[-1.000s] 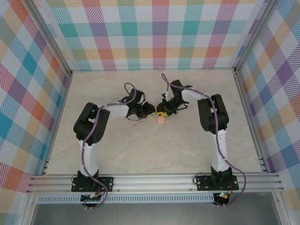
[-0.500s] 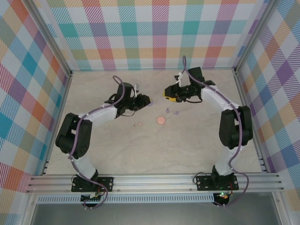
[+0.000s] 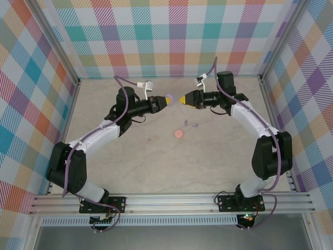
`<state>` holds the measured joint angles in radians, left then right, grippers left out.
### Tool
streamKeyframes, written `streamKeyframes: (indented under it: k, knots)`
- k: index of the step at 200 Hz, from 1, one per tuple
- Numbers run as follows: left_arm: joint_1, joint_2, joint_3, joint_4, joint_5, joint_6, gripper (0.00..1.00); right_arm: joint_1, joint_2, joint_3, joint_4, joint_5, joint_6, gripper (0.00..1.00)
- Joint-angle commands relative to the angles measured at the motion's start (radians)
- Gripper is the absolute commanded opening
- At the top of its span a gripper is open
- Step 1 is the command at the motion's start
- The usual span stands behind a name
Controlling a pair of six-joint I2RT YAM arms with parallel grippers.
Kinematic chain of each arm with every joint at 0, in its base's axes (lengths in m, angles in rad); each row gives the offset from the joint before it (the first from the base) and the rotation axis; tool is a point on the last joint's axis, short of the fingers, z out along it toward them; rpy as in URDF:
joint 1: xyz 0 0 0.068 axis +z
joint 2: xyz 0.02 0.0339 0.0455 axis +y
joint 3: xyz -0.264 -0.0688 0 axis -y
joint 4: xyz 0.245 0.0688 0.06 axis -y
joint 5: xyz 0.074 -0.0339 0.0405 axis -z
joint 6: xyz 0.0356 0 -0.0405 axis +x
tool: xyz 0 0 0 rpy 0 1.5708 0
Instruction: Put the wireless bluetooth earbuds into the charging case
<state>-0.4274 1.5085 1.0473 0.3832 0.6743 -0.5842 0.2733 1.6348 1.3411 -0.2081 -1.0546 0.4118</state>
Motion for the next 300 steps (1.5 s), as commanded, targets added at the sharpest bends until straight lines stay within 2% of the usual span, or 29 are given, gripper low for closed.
streamKeyframes:
  k: [1, 31, 80, 130, 179, 256, 300]
  knots:
    - [0.007, -0.034, 0.021, 0.054, 0.102, 0.035, 0.12, 0.014, -0.016, 0.023, 0.051, -0.093, -0.004, 0.58]
    - [0.0, -0.038, 0.032, 0.072, 0.151, 0.025, 0.12, 0.036, -0.003, 0.059, 0.014, -0.114, -0.038, 0.58]
    - [-0.015, -0.047, 0.039, 0.072, 0.177, 0.025, 0.12, 0.061, 0.009, 0.091, -0.016, -0.15, -0.069, 0.51]
    - [-0.02, -0.066, 0.045, 0.063, 0.178, 0.03, 0.11, 0.067, 0.022, 0.101, -0.065, -0.121, -0.098, 0.52]
    - [-0.028, -0.074, 0.053, 0.059, 0.189, 0.032, 0.11, 0.078, 0.031, 0.112, -0.068, -0.149, -0.105, 0.5]
    - [-0.033, -0.08, 0.054, 0.03, 0.191, 0.045, 0.11, 0.09, 0.02, 0.118, -0.063, -0.144, -0.111, 0.29]
    - [-0.032, -0.105, 0.054, -0.022, 0.173, 0.075, 0.18, 0.089, 0.011, 0.116, -0.086, -0.087, -0.123, 0.22]
